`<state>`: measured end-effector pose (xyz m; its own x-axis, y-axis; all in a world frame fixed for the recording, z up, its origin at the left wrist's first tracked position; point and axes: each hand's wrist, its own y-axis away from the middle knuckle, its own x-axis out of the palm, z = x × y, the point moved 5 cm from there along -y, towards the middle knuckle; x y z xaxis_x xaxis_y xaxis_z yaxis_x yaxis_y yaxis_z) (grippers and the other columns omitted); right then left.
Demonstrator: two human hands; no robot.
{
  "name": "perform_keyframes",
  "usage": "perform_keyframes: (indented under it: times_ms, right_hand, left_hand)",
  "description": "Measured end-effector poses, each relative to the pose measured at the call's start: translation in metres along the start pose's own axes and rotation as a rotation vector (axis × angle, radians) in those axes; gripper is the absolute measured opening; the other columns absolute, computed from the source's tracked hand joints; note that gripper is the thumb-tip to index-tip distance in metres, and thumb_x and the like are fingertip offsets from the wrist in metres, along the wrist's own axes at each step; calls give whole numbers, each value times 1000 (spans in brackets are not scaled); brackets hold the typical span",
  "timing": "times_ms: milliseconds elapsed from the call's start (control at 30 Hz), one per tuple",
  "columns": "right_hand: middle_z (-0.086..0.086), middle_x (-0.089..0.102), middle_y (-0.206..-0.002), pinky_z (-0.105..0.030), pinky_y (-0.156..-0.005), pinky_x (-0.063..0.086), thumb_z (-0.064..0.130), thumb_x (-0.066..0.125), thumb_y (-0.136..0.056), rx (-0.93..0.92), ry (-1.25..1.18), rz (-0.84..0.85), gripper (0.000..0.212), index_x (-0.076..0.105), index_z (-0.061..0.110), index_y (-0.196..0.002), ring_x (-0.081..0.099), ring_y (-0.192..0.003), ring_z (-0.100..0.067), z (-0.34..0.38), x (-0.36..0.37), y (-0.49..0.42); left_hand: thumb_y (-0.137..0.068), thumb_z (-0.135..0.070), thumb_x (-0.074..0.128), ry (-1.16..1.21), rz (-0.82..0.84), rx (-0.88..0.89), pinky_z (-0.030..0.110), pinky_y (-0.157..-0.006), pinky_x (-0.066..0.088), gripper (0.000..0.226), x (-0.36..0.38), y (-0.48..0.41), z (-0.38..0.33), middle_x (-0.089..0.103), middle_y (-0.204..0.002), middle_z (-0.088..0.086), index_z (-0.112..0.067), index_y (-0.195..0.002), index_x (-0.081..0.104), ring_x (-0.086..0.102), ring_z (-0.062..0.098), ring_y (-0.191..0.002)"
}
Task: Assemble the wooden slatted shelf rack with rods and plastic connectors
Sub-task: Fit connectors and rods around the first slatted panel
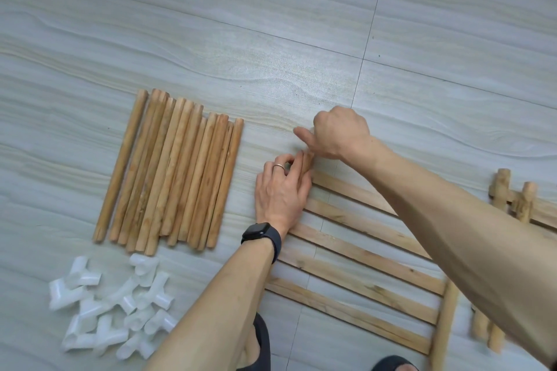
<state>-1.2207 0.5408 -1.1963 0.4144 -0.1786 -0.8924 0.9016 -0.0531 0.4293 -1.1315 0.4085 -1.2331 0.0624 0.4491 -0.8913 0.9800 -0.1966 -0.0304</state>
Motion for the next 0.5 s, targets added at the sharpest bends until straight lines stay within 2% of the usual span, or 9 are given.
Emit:
perform_keyframes:
  times_ms: [67, 133, 233, 267, 433, 500]
  right_hand:
    - [-18, 57, -89, -35, -71, 36, 36, 48, -99, -22, -27, 46, 43, 35, 9, -67, 49, -86, -34, 5, 1, -5]
    - [-21, 61, -88, -36, -70, 36, 28, 50, -95, -20, -69, 51, 38, 39, 11, -63, 50, -84, -35, 4, 4, -3]
    - [-19, 70, -84, -38, -72, 44, 30, 51, -95, -8, -157, -22, 34, 70, 7, -79, 60, -87, -41, -4, 11, 8]
    - [-18, 72, -84, -39, -75, 47, 31, 50, -96, -9, -184, -44, 35, 74, 8, -86, 61, -87, -41, -6, 14, 11]
    - [-13, 69, -74, -43, -80, 49, 31, 49, -99, 3, -334, -131, 35, 75, 11, -89, 59, -81, -41, -7, 18, 23]
    - [-15, 74, -88, -42, -85, 49, 34, 50, -99, 18, -318, -131, 34, 76, 13, -101, 63, -93, -42, -4, 19, 27]
  left_hand:
    - [-95, -34, 65, 0, 8, -7, 45, -69, 49, 39, 0, 0, -1, 64, -113, 6, -20, -132, 66, 56, 30, -87]
    - [-95, -32, 67, 4, -7, -8, 44, -68, 48, 40, 0, 1, 0, 65, -113, 6, -19, -133, 66, 56, 31, -85]
    - [-92, -31, 70, -24, -43, 26, 43, -66, 48, 41, 2, 4, 0, 66, -111, 6, -17, -131, 67, 57, 31, -84]
    - [-92, -31, 70, -31, -53, 33, 43, -66, 48, 41, 3, 4, 0, 66, -111, 6, -17, -131, 67, 57, 31, -84]
    - [-89, -28, 73, -41, -94, 30, 41, -64, 48, 42, 5, 6, 0, 67, -110, 7, -15, -129, 69, 59, 32, -85]
    - [-89, -29, 73, -41, -100, 34, 41, -64, 48, 43, 5, 7, 1, 67, -109, 6, -16, -130, 68, 59, 31, -85]
